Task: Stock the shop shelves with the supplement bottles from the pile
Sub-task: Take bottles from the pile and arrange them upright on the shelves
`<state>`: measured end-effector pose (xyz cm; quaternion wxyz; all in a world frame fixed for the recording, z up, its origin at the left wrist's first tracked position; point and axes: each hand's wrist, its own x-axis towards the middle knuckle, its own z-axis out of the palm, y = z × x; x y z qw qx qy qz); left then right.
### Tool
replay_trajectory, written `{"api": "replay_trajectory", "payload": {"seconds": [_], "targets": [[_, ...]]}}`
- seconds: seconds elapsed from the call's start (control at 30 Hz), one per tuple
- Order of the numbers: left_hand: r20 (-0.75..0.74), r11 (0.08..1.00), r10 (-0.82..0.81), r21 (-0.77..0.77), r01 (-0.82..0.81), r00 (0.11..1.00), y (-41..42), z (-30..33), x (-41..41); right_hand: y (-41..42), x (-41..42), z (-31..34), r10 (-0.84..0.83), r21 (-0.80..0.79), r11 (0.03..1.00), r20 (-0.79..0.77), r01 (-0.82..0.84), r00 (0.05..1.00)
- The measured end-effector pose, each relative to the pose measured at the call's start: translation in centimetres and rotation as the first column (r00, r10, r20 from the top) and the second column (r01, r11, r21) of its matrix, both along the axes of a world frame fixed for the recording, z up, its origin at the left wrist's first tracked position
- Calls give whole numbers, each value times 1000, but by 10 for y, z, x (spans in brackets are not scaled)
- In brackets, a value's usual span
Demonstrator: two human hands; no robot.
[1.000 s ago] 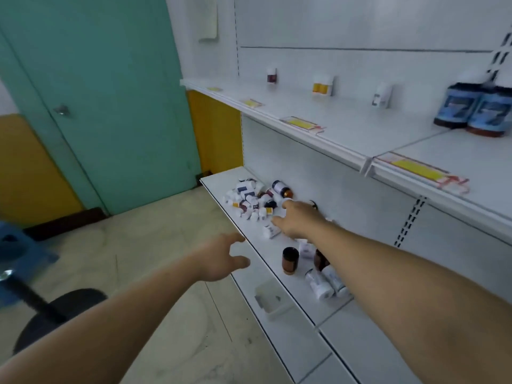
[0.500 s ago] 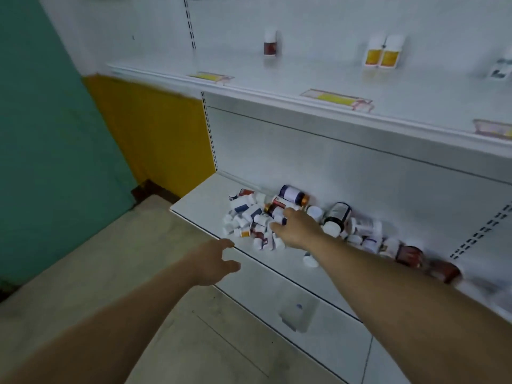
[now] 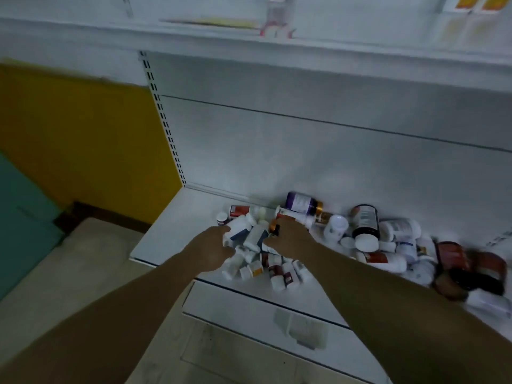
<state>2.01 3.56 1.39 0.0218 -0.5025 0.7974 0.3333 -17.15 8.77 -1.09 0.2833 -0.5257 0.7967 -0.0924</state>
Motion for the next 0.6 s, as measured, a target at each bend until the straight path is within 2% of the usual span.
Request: {"api": "replay_trajectory", "payload": {"seconds": [0.1,0.17,0.23,0.37,0.5,0.6], "targets": [[-51,999,-49,-10,48,998,-35,-33,-9,-21,8,-20,-8,10,1000,-58,9,998],[-92,996,-74,-51,70,993,-52,-52,-18,-31,9,-29,39,30,999,-158,-35,987],[-73,992,-75,-102,68,994,-63,-70,-25,-40,11,-38,112,77,993,-266,-95,958],[-50,986,-101,-139,93,994,-82,-98,-28,-50,10,-52,176,166,978,-330,-126,927],[-31,973,-110,-206,102,993,-94,-116,-29,-53,11,-51,187,125,980,-348,-153,919],[-213,994,-9,-107,-14,977,-90,-108,-28,-50,9,-43,100,-29,993,-345,-117,933]]}}
